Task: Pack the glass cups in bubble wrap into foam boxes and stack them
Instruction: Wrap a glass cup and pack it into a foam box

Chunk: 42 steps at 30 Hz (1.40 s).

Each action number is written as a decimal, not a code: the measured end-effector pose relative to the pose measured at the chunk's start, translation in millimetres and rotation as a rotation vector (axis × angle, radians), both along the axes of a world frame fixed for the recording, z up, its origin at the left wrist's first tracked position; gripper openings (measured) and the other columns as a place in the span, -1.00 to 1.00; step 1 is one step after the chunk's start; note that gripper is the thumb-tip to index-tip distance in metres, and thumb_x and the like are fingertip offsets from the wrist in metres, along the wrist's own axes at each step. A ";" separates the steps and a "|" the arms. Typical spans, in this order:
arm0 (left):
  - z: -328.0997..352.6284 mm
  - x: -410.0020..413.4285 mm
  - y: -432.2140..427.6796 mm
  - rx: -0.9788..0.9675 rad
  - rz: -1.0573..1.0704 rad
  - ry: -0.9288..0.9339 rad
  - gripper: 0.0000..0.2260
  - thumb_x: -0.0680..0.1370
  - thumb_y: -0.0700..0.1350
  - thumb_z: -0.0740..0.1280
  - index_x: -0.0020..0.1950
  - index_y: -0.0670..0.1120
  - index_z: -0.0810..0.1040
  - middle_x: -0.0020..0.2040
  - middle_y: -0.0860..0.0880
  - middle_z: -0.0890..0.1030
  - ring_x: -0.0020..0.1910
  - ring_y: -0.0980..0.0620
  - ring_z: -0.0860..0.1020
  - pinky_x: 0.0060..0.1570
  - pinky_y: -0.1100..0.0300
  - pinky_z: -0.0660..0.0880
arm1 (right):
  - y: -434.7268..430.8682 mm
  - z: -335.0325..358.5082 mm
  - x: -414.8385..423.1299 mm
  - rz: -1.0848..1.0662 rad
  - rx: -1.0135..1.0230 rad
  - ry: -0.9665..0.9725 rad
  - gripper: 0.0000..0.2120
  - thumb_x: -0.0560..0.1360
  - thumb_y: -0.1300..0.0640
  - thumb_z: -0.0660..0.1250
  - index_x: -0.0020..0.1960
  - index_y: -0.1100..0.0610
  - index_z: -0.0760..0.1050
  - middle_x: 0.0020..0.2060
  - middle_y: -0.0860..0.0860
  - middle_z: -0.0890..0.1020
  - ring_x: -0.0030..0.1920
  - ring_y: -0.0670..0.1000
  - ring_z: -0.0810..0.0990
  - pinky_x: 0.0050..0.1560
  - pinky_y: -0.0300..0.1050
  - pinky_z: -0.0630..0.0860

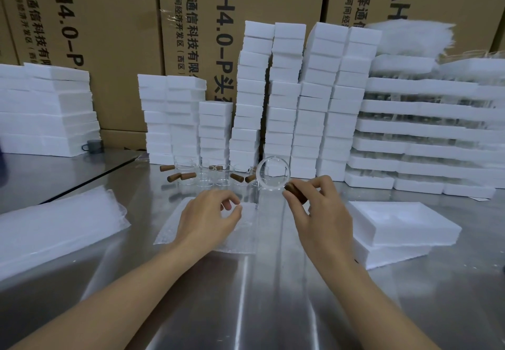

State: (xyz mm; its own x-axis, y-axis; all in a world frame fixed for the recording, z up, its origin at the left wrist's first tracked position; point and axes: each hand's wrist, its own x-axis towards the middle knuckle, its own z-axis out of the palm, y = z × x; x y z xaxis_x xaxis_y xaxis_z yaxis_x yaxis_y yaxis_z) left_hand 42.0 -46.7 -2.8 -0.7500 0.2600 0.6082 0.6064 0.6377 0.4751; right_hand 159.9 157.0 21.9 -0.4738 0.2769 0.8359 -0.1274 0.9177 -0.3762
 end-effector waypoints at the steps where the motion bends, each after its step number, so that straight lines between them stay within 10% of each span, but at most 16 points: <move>1: 0.7 2.1 0.8 0.021 -0.012 0.015 -0.97 0.59 0.16 0.40 0.01 0.27 0.61 -0.12 0.27 0.60 -0.04 0.28 0.54 -0.11 0.18 0.53 | -0.9 0.2 -0.2 0.017 -0.022 0.000 -0.88 0.62 -0.18 0.35 0.10 -0.21 0.58 -0.03 -0.22 0.45 -0.29 -0.14 0.50 -0.35 -0.22 0.44; 13: 10.3 22.7 8.3 0.104 -0.112 0.095 -0.90 0.62 -0.03 0.43 -0.04 0.19 0.64 -0.10 0.24 0.62 -0.01 0.23 0.56 -0.04 0.22 0.53 | -9.9 15.0 -1.8 0.675 -0.882 -0.085 -0.66 0.74 -0.01 0.18 0.02 -0.05 0.73 -0.22 -0.10 0.66 -0.37 -0.09 0.46 -0.31 -0.28 0.41; 17: 15.2 24.1 9.1 0.192 -0.143 -0.030 -0.93 0.62 0.01 0.45 0.04 0.21 0.66 0.02 0.20 0.65 0.04 0.21 0.59 0.02 0.19 0.52 | -8.9 14.8 -5.9 0.693 -0.894 -0.125 -0.67 0.73 0.00 0.23 -0.10 -0.01 0.69 -0.34 -0.10 0.48 -0.36 -0.08 0.38 -0.33 -0.24 0.39; 20: 34.0 38.4 28.0 0.947 -0.577 -0.778 -0.68 0.60 0.29 0.42 0.35 0.36 0.58 0.38 0.06 0.58 0.28 -0.08 0.67 0.12 -0.17 0.67 | -7.5 2.0 -10.9 0.615 -0.814 -0.262 -0.66 0.73 0.08 0.20 -0.11 0.09 0.66 -0.40 -0.08 0.48 -0.39 -0.10 0.40 -0.31 -0.24 0.36; 22: 34.4 46.0 47.8 0.932 -0.686 -1.000 -0.60 0.57 0.30 0.46 0.38 0.24 0.63 0.36 0.01 0.58 0.24 -0.16 0.68 0.08 -0.19 0.70 | -9.5 -10.6 -13.6 0.589 -0.687 -0.342 -0.66 0.74 0.12 0.17 -0.07 0.22 0.61 -0.44 -0.14 0.51 -0.39 -0.15 0.44 -0.31 -0.30 0.37; 29: 10.8 38.8 60.0 0.750 -0.623 -0.734 -0.87 0.64 -0.22 0.46 -0.11 -0.17 0.71 -0.32 -0.14 0.59 -0.46 0.00 0.54 -0.43 0.21 0.54 | -13.3 -25.2 -19.8 0.630 -0.482 -0.499 -0.64 0.72 0.18 0.20 -0.21 0.13 0.58 -0.38 -0.12 0.57 -0.32 -0.16 0.48 -0.16 -0.14 0.44; 35: 19.1 42.4 53.4 0.894 -0.696 -0.897 -0.84 0.68 -0.01 0.40 -0.07 0.00 0.66 0.06 -0.09 0.66 0.14 -0.29 0.67 0.28 -0.19 0.59 | -16.4 -16.3 -10.9 0.411 -0.557 -0.175 -0.71 0.52 0.01 0.52 -0.17 0.08 0.44 -0.36 -0.15 0.48 -0.36 -0.16 0.44 -0.27 -0.32 0.39; 39: 27.7 42.8 43.7 1.037 -0.844 -1.071 -0.83 0.59 0.06 0.43 -0.11 -0.01 0.59 0.15 -0.10 0.70 0.30 -0.41 0.64 0.18 -0.12 0.62 | -12.1 -7.0 -3.3 0.434 -0.578 -0.164 -0.43 0.37 -0.04 0.64 0.27 -0.19 0.45 0.12 -0.24 0.54 -0.04 -0.24 0.61 -0.07 -0.37 0.51; 42: 31.6 38.5 37.1 1.057 -0.940 -1.112 -0.82 0.65 0.05 0.40 -0.05 -0.03 0.54 0.24 -0.12 0.69 0.34 -0.46 0.60 0.11 -0.08 0.67 | -12.2 -5.8 -3.1 0.445 -0.478 -0.126 -0.46 0.36 -0.05 0.63 0.25 -0.29 0.50 0.18 -0.30 0.56 0.11 -0.25 0.60 0.00 -0.19 0.57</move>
State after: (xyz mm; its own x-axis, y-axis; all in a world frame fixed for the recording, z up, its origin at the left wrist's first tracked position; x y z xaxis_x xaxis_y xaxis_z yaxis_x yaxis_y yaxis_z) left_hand 80.5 -9.6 28.8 -0.7261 0.6713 0.1486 -0.3049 -0.5081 0.8055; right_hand 156.8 144.9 16.0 -0.7146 0.3590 0.6004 -0.3842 0.5159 -0.7657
